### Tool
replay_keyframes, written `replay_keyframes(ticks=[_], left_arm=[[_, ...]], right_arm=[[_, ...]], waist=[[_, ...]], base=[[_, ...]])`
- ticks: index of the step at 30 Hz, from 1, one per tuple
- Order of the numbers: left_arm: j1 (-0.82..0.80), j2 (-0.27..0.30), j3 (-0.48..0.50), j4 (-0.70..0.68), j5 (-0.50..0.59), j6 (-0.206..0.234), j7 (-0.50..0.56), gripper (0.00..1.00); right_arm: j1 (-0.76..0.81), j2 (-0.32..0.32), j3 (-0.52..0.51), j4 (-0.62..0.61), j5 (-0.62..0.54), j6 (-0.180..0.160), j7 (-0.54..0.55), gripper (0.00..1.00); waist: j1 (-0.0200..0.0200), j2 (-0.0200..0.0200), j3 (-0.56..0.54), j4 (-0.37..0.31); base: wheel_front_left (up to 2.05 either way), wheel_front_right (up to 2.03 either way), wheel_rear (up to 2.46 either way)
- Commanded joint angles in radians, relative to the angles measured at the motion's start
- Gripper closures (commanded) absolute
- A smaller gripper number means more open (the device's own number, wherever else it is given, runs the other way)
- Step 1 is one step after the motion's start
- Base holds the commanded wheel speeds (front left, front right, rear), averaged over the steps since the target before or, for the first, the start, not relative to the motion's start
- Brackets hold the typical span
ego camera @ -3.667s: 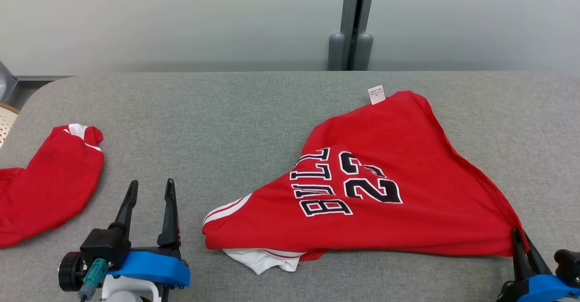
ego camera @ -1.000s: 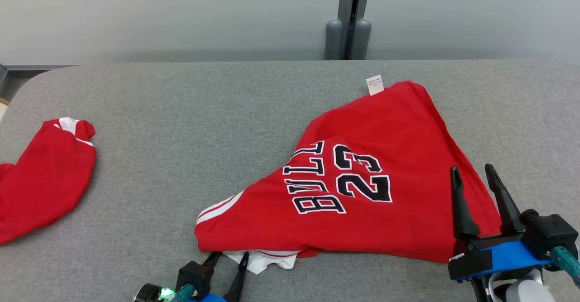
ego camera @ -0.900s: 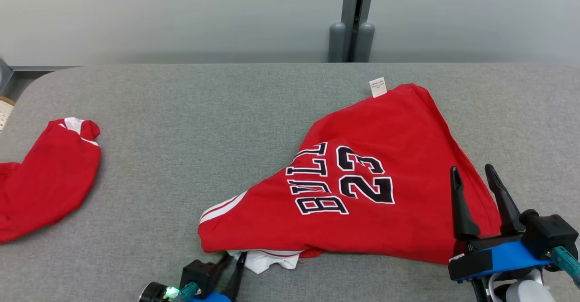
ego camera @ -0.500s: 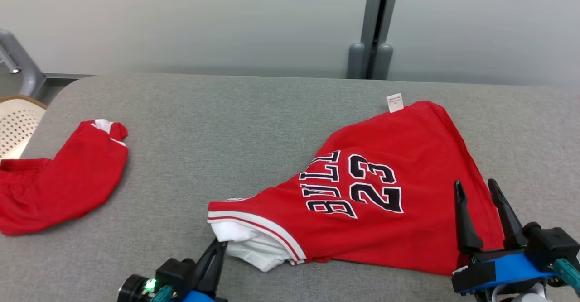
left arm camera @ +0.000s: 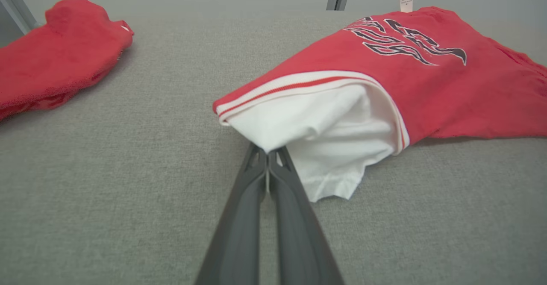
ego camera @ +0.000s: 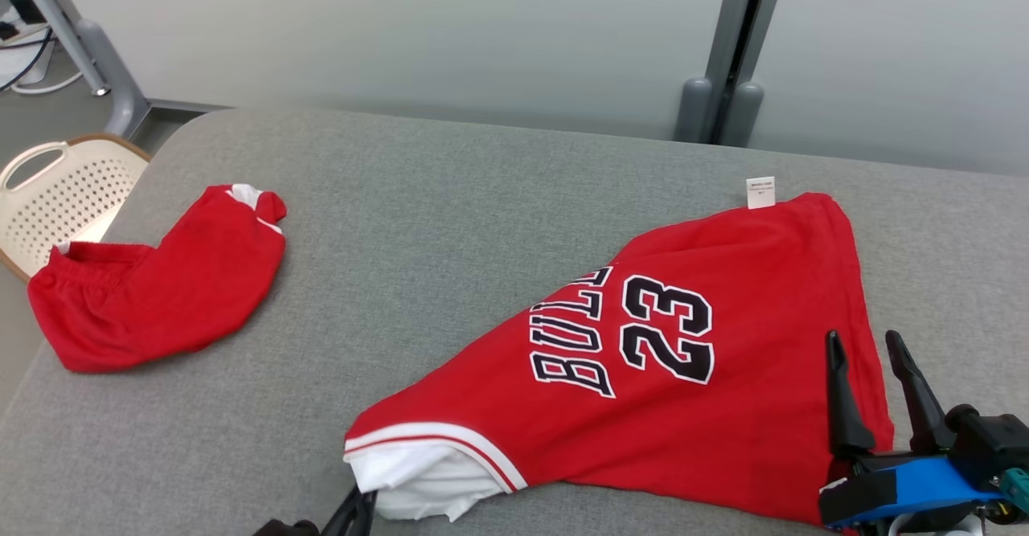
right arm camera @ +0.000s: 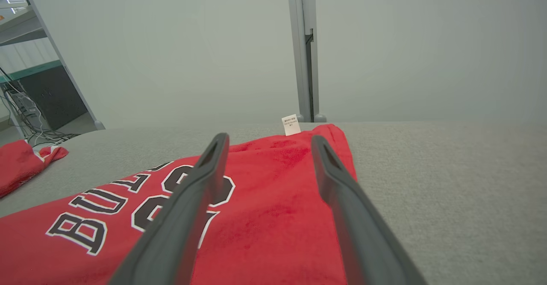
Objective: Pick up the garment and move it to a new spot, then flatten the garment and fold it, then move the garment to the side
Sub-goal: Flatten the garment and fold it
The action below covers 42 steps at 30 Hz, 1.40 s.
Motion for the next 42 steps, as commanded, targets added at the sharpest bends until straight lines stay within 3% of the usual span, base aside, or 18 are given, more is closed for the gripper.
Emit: replay_keyframes(ticks=[1, 8, 9, 10, 11, 25, 42], left_arm=[[0.018, 0.005, -0.002, -0.024, -0.007, 0.005, 0.017, 1.0], [0.076, 0.021, -0.01, -0.086, -0.038, 0.007, 0.091, 1.0], [0.078, 0.022, -0.008, -0.088, -0.04, 0.011, 0.089, 0.96], [0.078, 0.023, -0.006, -0.092, -0.038, 0.014, 0.079, 0.61], [0.076, 0.026, -0.002, -0.095, -0.034, 0.018, 0.067, 0.0], [-0.059, 0.073, 0.061, -0.151, 0.006, 0.043, -0.044, 0.0], [-0.223, 0.01, 0.173, -0.013, -0.026, 0.08, -0.139, 0.0]], right_arm=[[0.002, -0.001, -0.008, 0.001, 0.0, 0.0, -0.003, 0.0], [-0.013, -0.001, -0.031, 0.009, -0.005, 0.0, -0.003, 0.0], [-0.015, -0.001, -0.031, 0.012, -0.005, 0.0, -0.003, 0.0], [-0.017, -0.001, -0.03, 0.014, -0.005, 0.0, -0.003, 0.0], [-0.017, -0.001, -0.028, 0.016, -0.005, 0.0, -0.003, 0.0], [-0.017, -0.001, -0.026, 0.024, -0.011, 0.0, -0.003, 0.0], [-0.031, -0.001, -0.025, 0.009, -0.015, 0.0, -0.003, 0.0]], waist=[[0.0, -0.0001, 0.011, 0.013], [0.0, -0.0001, 0.027, 0.044], [0.0, -0.0001, 0.027, 0.045], [0.0, -0.0001, 0.027, 0.047], [0.0, -0.0001, 0.026, 0.046], [0.0, -0.0001, 0.004, -0.022], [0.0, -0.0001, 0.013, -0.185]], base=[[0.0, 0.0, 0.0], [0.0, 0.0, 0.0], [0.0, 0.0, 0.0], [0.0, 0.0, 0.0], [0.0, 0.0, 0.0], [0.0, 0.0, 0.0], [0.0, 0.0, 0.0]])
